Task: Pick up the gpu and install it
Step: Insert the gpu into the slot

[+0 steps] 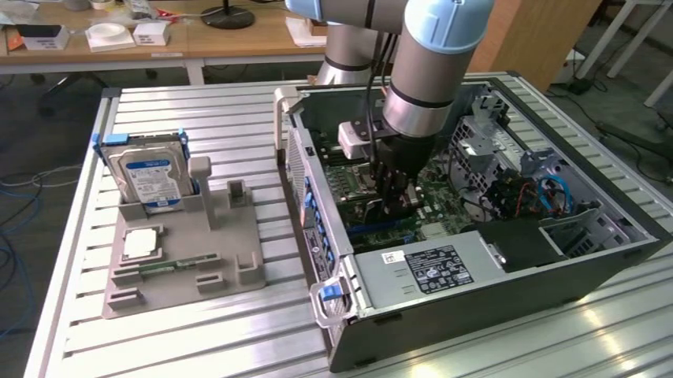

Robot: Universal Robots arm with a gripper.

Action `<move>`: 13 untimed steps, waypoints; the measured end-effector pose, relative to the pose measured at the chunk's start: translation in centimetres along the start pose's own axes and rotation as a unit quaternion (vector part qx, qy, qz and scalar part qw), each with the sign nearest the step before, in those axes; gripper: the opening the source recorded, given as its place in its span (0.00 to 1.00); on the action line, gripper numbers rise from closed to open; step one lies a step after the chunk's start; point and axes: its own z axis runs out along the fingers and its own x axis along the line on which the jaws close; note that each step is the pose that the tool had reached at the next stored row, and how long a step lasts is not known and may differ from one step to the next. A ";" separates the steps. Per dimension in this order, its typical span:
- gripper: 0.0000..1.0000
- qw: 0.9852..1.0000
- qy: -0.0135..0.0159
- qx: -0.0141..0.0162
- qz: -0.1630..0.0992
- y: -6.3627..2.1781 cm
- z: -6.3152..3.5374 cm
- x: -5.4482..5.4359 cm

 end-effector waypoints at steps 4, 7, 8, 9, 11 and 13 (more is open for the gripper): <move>0.27 1.000 0.000 0.000 0.001 0.00 0.07 0.0; 0.27 1.000 -0.001 0.000 0.001 0.00 0.12 0.0; 0.27 1.000 -0.001 0.000 0.001 -0.01 0.13 0.0; 0.27 1.000 -0.001 0.000 0.001 -0.01 0.13 0.0; 0.27 1.000 -0.001 0.000 0.001 0.00 0.13 0.0; 0.27 1.000 -0.001 0.000 0.001 -0.01 0.13 0.0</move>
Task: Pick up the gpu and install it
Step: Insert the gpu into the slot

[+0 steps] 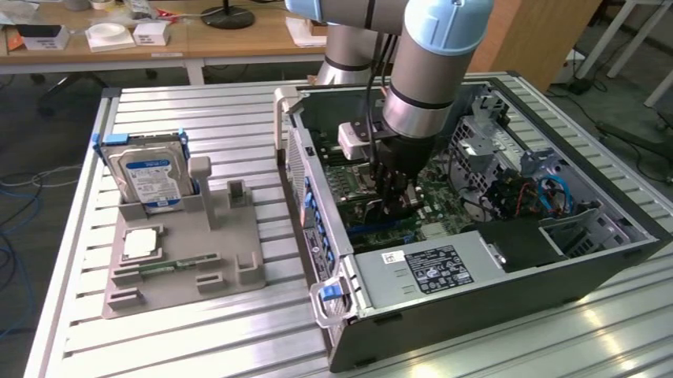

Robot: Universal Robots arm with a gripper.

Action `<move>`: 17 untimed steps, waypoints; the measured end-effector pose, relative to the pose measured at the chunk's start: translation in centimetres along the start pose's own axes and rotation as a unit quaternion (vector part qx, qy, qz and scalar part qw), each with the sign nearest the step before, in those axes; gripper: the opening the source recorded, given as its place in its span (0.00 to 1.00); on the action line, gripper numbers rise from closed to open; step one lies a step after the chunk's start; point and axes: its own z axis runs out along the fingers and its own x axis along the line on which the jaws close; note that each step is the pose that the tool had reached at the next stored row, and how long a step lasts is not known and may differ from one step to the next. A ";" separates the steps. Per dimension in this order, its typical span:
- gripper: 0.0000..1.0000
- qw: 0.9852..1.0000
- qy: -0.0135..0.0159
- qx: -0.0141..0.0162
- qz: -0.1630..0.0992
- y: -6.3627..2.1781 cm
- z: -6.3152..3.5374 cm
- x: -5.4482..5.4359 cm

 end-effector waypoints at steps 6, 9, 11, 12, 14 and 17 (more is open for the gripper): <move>0.27 1.000 -0.002 0.000 0.000 0.07 -0.23 0.0; 0.27 1.000 -0.001 0.000 0.000 0.08 -0.24 0.0; 0.27 1.000 -0.001 0.000 0.000 0.08 -0.24 0.0; 0.27 1.000 -0.001 0.000 0.001 0.09 -0.25 0.0; 0.27 1.000 -0.001 0.000 0.003 0.09 -0.25 0.0; 0.27 1.000 -0.001 0.000 0.004 0.08 -0.24 0.1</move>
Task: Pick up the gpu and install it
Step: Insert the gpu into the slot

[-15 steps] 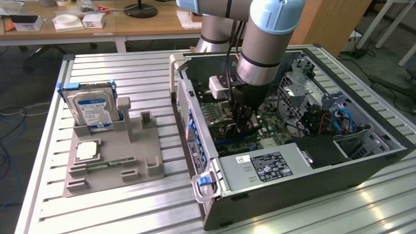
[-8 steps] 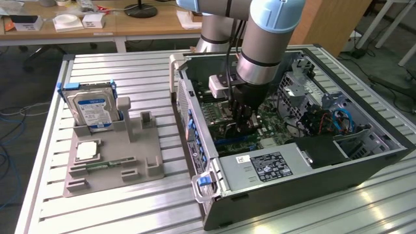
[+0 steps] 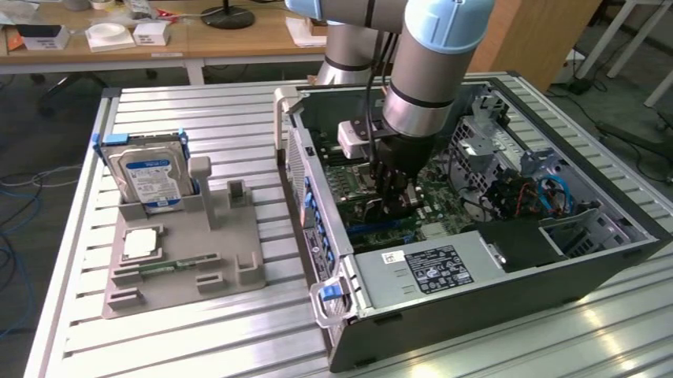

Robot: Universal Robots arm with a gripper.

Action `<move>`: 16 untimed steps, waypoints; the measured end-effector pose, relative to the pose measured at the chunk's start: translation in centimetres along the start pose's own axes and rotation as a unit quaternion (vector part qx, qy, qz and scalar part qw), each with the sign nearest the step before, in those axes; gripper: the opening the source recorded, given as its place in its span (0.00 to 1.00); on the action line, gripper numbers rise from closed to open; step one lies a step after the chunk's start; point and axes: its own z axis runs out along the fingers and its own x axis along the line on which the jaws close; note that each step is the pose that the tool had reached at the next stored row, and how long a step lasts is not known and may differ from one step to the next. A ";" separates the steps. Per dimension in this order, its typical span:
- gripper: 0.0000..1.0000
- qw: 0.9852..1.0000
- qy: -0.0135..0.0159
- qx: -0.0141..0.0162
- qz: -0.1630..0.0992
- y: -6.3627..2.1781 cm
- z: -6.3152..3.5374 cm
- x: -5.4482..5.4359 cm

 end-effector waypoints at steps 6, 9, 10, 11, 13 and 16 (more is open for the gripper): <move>0.27 1.000 0.000 0.000 0.000 0.00 0.00 0.0; 0.27 1.000 0.000 0.000 0.000 0.00 0.01 0.1; 0.27 1.000 0.000 0.000 0.000 0.00 0.01 0.1; 0.27 1.000 0.000 0.000 0.000 0.00 0.01 0.1; 0.27 1.000 0.000 0.000 0.000 0.00 0.01 0.1; 0.27 1.000 0.000 0.000 0.000 0.00 0.10 0.1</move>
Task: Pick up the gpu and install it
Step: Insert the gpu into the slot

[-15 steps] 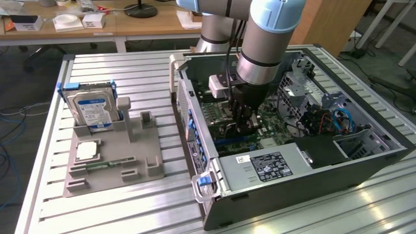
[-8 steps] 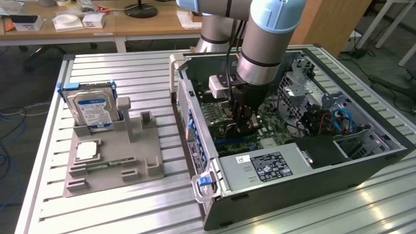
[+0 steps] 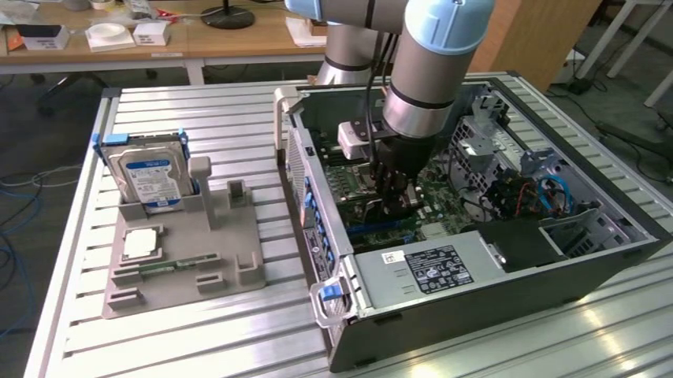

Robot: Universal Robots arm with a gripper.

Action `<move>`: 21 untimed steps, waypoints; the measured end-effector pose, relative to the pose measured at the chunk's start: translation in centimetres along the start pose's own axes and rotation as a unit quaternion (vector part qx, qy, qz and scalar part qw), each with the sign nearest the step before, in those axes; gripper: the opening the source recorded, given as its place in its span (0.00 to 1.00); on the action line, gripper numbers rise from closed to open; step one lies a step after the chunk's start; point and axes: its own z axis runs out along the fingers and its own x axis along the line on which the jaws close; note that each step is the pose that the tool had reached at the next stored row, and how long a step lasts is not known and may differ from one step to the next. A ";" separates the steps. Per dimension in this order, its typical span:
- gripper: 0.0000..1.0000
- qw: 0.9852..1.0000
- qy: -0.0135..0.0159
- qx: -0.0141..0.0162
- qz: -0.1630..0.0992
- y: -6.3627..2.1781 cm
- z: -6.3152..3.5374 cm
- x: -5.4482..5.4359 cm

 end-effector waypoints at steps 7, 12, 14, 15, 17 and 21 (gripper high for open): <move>0.27 1.000 0.000 0.000 0.000 0.02 0.10 0.0; 0.27 1.000 0.000 0.000 0.000 0.03 0.20 0.0; 0.27 1.000 0.000 0.000 0.000 0.02 0.32 0.0; 0.27 1.000 0.000 0.000 0.000 0.03 0.35 0.0; 0.27 1.000 0.000 0.000 0.000 0.03 0.37 0.0; 0.27 1.000 -0.001 0.000 0.000 0.03 0.38 0.0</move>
